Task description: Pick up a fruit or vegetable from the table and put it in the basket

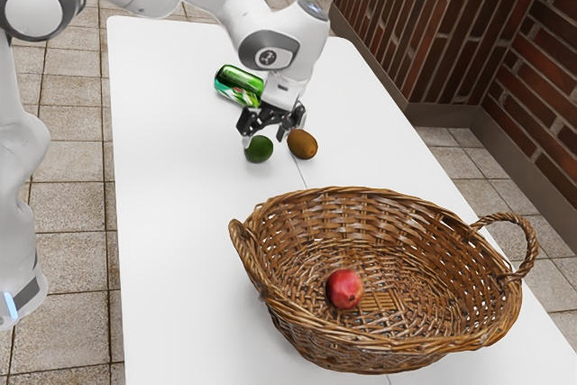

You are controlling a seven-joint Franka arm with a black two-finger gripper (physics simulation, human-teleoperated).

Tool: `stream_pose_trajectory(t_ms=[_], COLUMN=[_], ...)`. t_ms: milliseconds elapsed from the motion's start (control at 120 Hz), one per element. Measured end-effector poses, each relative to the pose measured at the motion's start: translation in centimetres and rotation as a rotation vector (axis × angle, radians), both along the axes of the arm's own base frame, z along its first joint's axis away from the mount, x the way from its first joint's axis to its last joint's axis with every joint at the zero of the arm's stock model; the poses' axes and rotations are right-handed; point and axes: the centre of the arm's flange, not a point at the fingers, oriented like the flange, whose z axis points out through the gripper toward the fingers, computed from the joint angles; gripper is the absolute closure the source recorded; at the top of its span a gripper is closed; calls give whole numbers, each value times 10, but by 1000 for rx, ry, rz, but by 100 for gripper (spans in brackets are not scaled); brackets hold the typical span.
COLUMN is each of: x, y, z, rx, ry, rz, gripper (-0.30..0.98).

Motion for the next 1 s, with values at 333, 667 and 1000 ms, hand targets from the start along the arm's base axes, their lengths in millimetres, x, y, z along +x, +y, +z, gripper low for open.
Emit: stream_pose_trajectory(t_ms=[333,667,1000], x=[0,5,12], y=[16,17,6], z=[-9,-26,-36], rx=[6,11,13], ry=[6,28,33], rz=[30,36,16], gripper=[0,0,0])
